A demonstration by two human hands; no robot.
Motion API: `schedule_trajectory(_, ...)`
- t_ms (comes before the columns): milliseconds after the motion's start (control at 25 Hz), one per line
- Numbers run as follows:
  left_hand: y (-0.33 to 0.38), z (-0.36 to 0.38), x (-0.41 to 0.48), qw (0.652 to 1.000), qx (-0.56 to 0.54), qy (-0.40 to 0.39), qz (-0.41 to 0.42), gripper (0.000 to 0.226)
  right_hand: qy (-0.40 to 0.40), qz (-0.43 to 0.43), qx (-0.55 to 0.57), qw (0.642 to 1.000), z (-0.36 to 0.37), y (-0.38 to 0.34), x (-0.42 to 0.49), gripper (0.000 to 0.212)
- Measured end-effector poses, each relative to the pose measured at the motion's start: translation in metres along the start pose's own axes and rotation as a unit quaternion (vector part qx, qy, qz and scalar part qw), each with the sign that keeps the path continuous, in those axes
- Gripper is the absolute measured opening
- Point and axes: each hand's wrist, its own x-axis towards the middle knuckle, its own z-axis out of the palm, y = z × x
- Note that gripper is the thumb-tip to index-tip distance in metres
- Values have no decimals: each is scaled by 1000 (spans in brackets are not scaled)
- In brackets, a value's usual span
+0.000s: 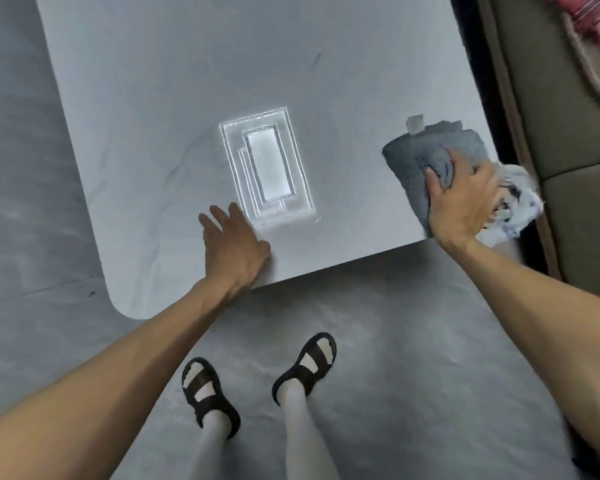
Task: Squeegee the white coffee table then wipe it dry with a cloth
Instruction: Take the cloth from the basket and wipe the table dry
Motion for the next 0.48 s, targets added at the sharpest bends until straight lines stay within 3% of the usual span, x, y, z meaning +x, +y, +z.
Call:
schedule_trajectory(80, 7, -1, 5, 999, -30, -9, -37, 72, -2, 178, 38, 983, 2, -33, -9, 47)
schedule_trajectory(120, 8, -1, 7, 998, -33, -12, -45, 71, -17, 221, 65, 973, 0, -57, -19, 48)
schedule_trajectory(200, 8, -4, 11, 998, -32, -13, -49, 69, -22, 199, 86, 976, 0, -99, -52, 55)
schedule_trajectory(240, 8, -6, 12, 998, -37, -10, -52, 68, -31, 123, 85, 988, -1, -114, -73, 61)
schedule_trajectory(320, 8, -8, 12, 998, -46, -1, -52, 60, -88, -157, 64, 982, -7, -124, -112, 66)
schedule_trajectory(400, 7, -10, 12, 998, -43, 6, -48, 47, -130, -426, 66, 893, -11, -108, -106, 65)
schedule_trajectory(480, 5, -9, 10, 999, -24, 3, -45, 44, -144, -562, 43, 813, -16, -82, -66, 63)
